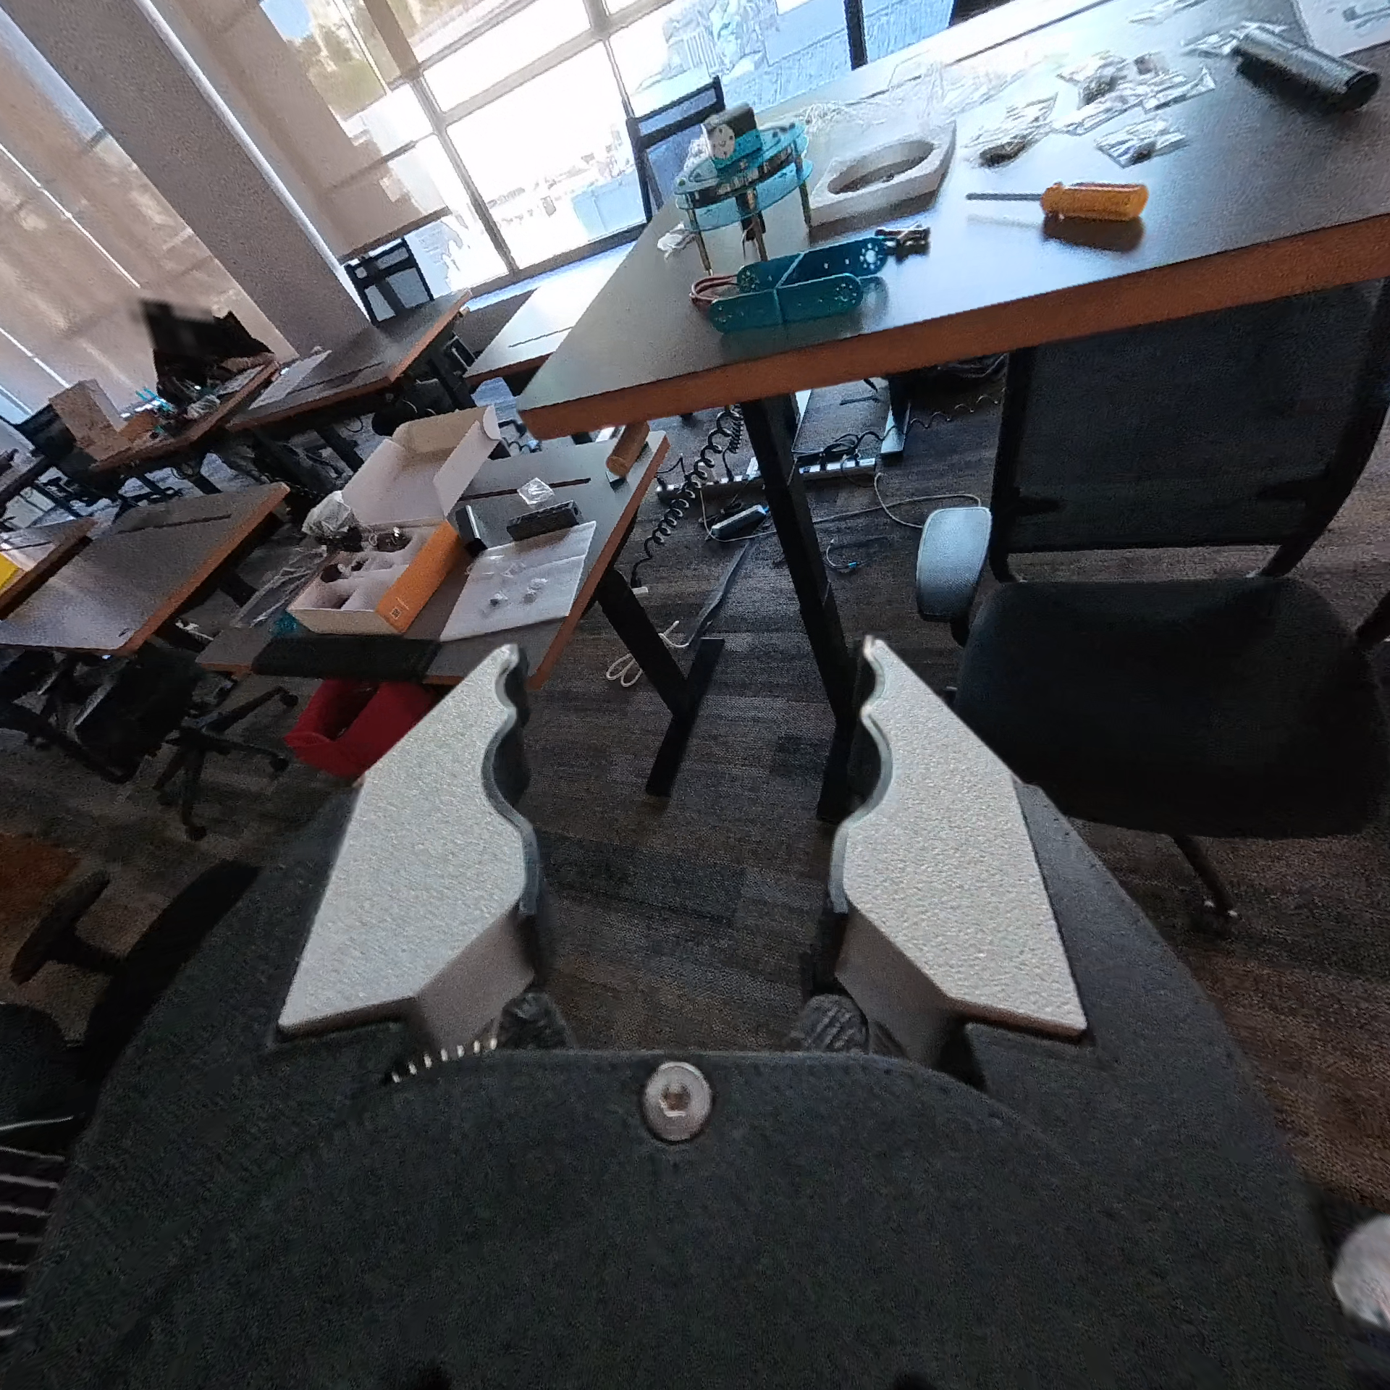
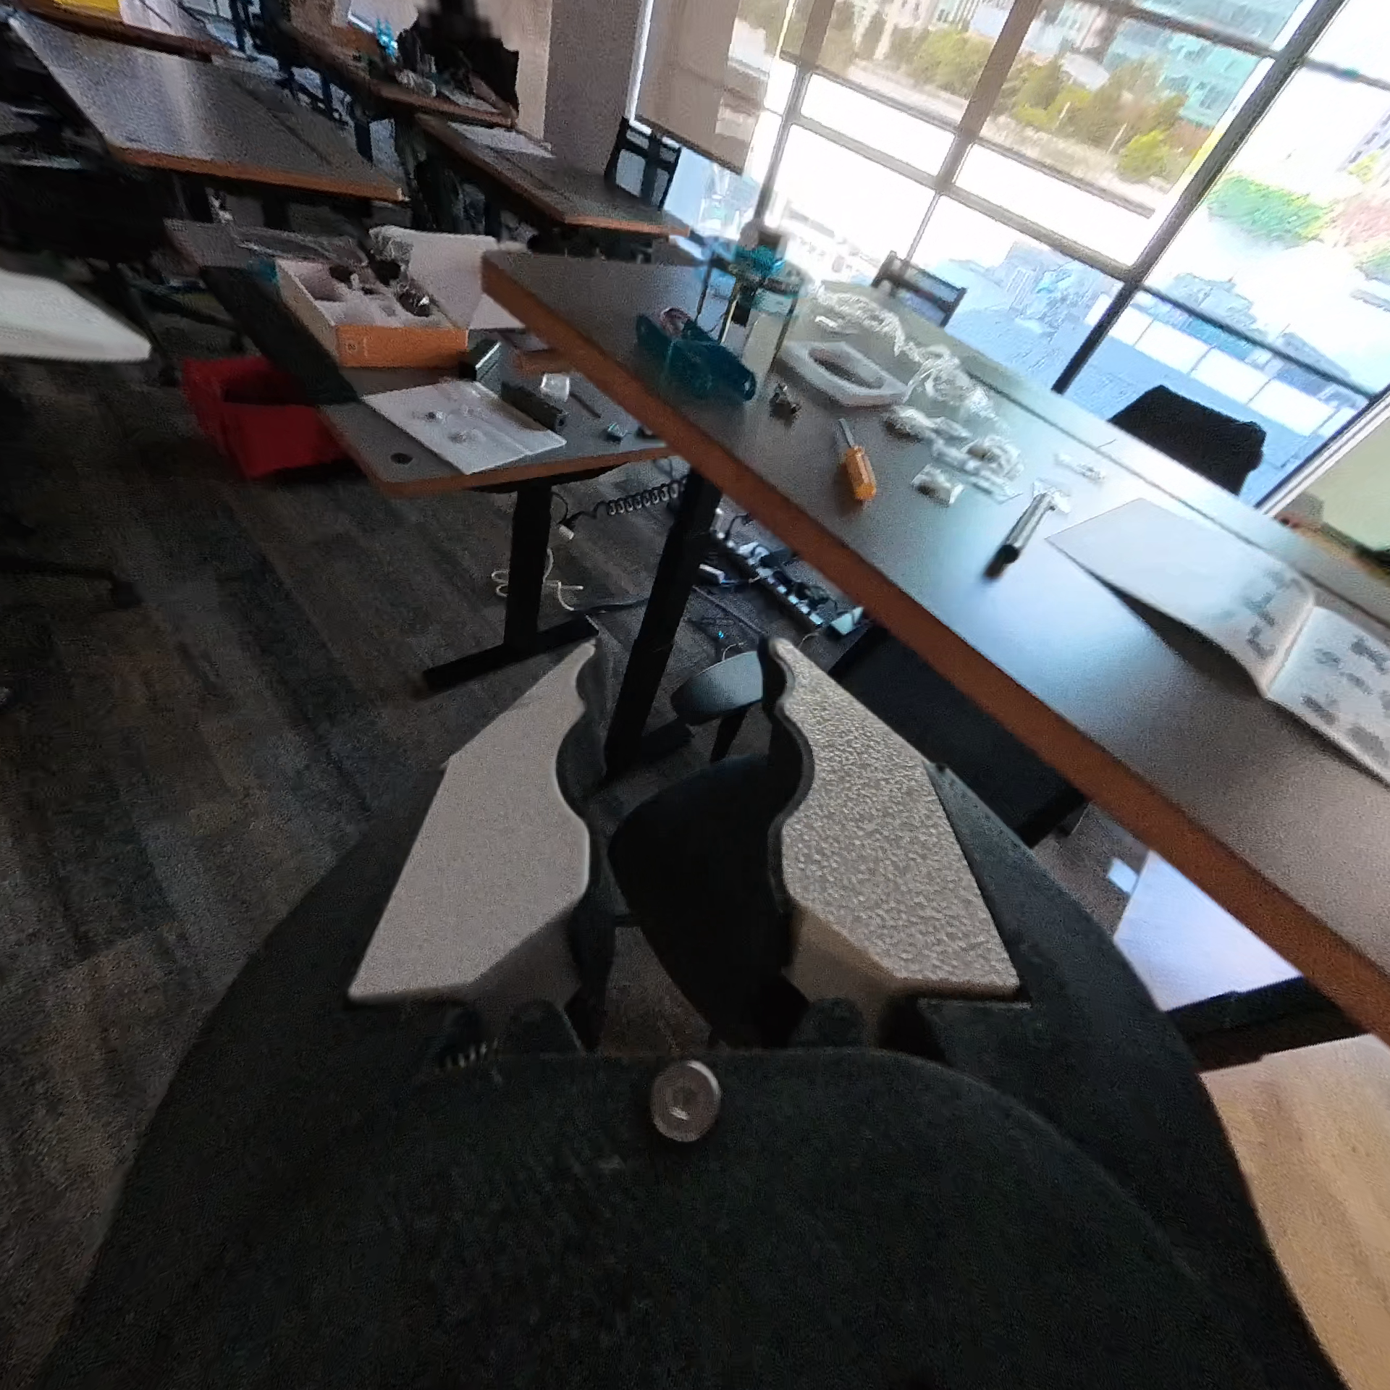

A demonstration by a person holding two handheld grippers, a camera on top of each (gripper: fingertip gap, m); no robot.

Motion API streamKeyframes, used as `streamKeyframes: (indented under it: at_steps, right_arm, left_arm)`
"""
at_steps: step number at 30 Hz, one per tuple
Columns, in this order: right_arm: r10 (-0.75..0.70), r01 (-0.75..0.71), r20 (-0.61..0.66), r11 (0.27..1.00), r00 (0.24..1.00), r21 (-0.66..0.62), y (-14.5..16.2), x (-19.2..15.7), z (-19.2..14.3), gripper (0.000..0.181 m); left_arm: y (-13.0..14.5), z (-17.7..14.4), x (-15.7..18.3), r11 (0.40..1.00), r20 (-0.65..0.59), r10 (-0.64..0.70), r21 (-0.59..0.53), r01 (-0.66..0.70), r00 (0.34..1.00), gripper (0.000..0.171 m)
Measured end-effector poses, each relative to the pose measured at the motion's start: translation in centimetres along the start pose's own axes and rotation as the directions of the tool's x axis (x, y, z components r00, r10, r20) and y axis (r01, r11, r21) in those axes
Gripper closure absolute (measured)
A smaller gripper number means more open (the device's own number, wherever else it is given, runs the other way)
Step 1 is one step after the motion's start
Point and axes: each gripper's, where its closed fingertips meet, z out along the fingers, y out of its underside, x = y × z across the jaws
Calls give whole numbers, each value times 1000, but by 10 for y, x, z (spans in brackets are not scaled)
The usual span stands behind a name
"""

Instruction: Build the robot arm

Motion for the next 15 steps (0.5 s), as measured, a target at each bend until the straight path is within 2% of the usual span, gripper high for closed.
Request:
streamKeyframes:
  at_steps: [4,9,13,15]
  right_arm:
    - [-97,96,-142,995,985,-12,-47,66,7,146]
    - [-189,183,-345,982,919,-52,-90,167,13,155]
    - [-226,232,-355,972,907,-26,-100,222,40,155]
    - [-239,240,-326,970,915,-38,-96,246,58,155]
  left_arm:
    - [19,37,-4,999,9,-19,-49,19,1000,86]
    - [92,77,-24,983,137,-65,-161,87,988,86]
    - [112,95,-13,955,188,-248,-119,273,950,88]
    - [113,99,-13,951,235,-242,-134,278,941,86]
